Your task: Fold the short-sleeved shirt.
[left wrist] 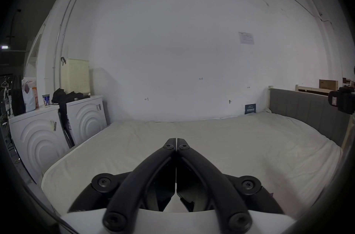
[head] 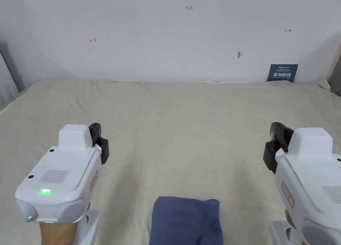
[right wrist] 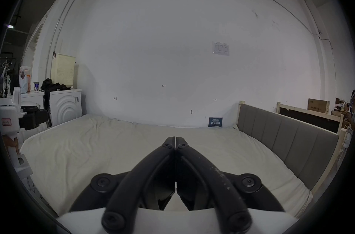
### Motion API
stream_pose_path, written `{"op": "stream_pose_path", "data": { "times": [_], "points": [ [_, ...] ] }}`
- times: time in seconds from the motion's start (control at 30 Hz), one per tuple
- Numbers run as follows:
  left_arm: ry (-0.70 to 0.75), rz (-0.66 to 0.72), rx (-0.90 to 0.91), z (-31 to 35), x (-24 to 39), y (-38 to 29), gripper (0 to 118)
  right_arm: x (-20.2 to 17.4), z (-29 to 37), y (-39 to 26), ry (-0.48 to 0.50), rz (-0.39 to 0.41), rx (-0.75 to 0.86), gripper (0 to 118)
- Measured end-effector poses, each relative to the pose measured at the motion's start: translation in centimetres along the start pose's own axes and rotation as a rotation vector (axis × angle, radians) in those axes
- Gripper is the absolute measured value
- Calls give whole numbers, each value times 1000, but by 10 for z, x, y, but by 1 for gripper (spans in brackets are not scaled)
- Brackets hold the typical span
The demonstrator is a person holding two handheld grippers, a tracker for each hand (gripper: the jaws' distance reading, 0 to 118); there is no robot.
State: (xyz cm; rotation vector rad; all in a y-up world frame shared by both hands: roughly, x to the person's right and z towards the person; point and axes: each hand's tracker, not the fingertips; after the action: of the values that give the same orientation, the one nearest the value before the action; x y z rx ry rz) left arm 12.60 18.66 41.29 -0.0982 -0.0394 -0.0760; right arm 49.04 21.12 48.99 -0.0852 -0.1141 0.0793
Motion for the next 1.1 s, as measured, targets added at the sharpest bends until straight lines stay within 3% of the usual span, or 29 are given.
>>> {"op": "stream_pose_path", "data": {
  "times": [0.57,0.83,0.93,1.1],
  "points": [
    [11,27,-13,0,-6,-2,0,-14,-15,-22,38,-2,-44,2],
    [5,41,-25,-6,-14,-10,0,-45,-49,-108,121,-2,-187,2],
    [10,47,-33,-10,-16,-13,0,-62,-61,-148,147,35,-279,2],
    [16,53,-55,-16,-18,-17,0,-85,-79,-207,177,25,-449,2]
  ]
}}
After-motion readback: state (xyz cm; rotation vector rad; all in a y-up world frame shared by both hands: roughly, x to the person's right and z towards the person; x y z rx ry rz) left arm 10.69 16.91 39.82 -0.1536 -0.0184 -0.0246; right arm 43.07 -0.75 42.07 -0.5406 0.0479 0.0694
